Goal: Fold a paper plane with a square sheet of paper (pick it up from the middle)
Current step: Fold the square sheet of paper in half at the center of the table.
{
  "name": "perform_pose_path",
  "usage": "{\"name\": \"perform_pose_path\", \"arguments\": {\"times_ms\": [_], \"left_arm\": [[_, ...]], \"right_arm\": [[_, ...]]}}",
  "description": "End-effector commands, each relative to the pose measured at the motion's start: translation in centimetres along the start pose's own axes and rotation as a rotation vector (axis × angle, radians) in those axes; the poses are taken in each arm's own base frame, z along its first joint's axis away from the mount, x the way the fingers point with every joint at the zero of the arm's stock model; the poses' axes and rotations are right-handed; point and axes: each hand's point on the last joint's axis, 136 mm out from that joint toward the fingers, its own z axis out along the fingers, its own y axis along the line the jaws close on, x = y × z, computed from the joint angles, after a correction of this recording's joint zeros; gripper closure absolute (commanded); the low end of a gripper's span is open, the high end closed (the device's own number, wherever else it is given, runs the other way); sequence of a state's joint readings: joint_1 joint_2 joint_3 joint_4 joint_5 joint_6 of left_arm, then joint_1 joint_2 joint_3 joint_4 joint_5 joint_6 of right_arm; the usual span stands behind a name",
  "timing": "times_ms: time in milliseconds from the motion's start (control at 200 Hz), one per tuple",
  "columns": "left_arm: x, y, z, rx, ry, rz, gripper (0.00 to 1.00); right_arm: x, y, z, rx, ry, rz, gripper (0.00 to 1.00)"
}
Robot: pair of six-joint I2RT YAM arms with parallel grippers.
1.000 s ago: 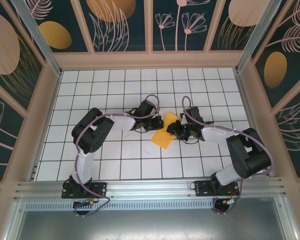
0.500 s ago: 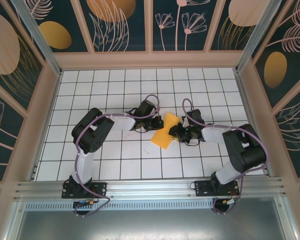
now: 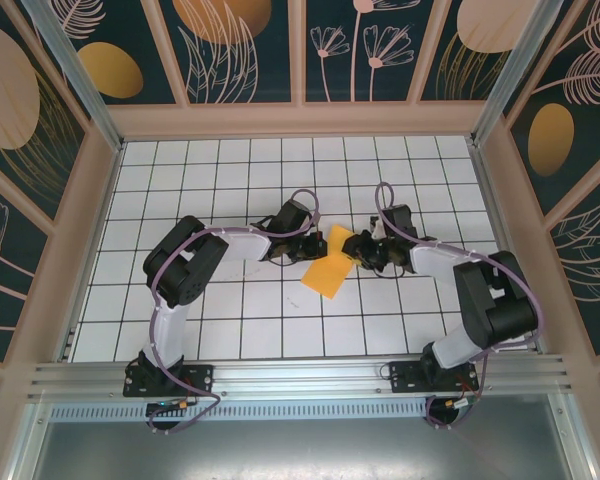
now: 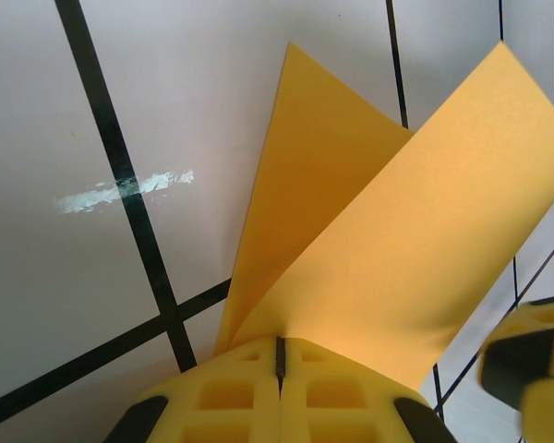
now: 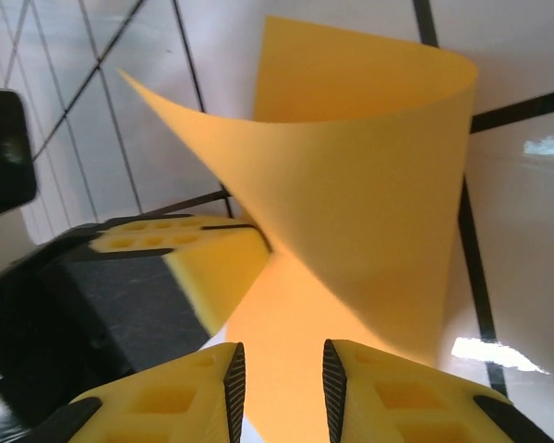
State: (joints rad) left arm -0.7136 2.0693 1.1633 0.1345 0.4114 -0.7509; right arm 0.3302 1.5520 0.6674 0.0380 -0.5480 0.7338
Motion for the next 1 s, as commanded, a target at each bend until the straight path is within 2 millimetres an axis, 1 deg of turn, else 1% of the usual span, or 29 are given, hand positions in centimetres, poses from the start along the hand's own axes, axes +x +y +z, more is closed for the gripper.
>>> {"name": "perform_pose_path", "arguments": {"times_ms": [0, 90, 210, 290, 345, 410, 480, 535, 585, 625, 691, 776, 951, 996], "left_arm": [[4.6, 5.3, 1.4, -0.153, 0.135, -0.053, 1.0], [4.7, 5.4, 1.5, -0.154, 0.138, -0.054, 1.0], [4.8, 5.5, 1.5, -0.155, 0.139, -0.054, 1.0], [4.8, 5.4, 1.5, -0.153, 0.14, -0.053, 1.0], [4.8, 5.5, 1.5, -0.154, 0.14, -0.055, 1.0], [4.9, 5.6, 1.5, -0.155, 0.142, -0.054, 1.0], [5.0, 5.6, 1.4, -0.158, 0.145, -0.054, 1.0], [5.1, 5.7, 1.3, -0.159, 0.143, -0.054, 1.0], [5.1, 5.7, 1.3, -0.159, 0.142, -0.054, 1.0], [5.1, 5.7, 1.4, -0.158, 0.142, -0.057, 1.0], [5.1, 5.5, 1.4, -0.151, 0.146, -0.061, 1.0], [5.1, 5.6, 1.3, -0.155, 0.147, -0.058, 1.0], [5.2, 5.7, 1.4, -0.158, 0.15, -0.058, 1.0], [5.2, 5.7, 1.4, -0.159, 0.151, -0.057, 1.0]], "right_arm": [[0.2, -1.5, 0.9, 0.021, 0.021, -0.005, 0.68], [0.3, -3.0, 1.2, 0.067, 0.014, 0.008, 0.68], [0.5, -4.4, 1.6, 0.117, 0.018, 0.021, 0.68], [0.7, -4.9, 1.7, 0.13, 0.028, 0.031, 0.68], [0.9, -4.1, 1.6, 0.096, 0.04, 0.03, 0.67], [0.6, -2.5, 1.2, 0.044, 0.037, 0.02, 0.68], [-0.4, -0.3, 0.1, 0.004, 0.013, -0.014, 0.67], [-1.2, 1.1, -0.7, -0.012, -0.011, -0.048, 0.67], [-2.0, 1.9, -1.2, -0.021, -0.03, -0.065, 0.67], [-2.4, 2.1, -1.3, -0.025, -0.037, -0.071, 0.67], [-3.0, 1.7, -1.1, -0.021, -0.038, -0.06, 0.67], [-3.1, 0.8, -0.4, -0.015, -0.017, -0.047, 0.67], [-3.0, -1.6, 1.0, 0.022, 0.003, -0.018, 0.67], [-3.1, -2.6, 1.2, 0.046, -0.001, 0.001, 0.67]]}}
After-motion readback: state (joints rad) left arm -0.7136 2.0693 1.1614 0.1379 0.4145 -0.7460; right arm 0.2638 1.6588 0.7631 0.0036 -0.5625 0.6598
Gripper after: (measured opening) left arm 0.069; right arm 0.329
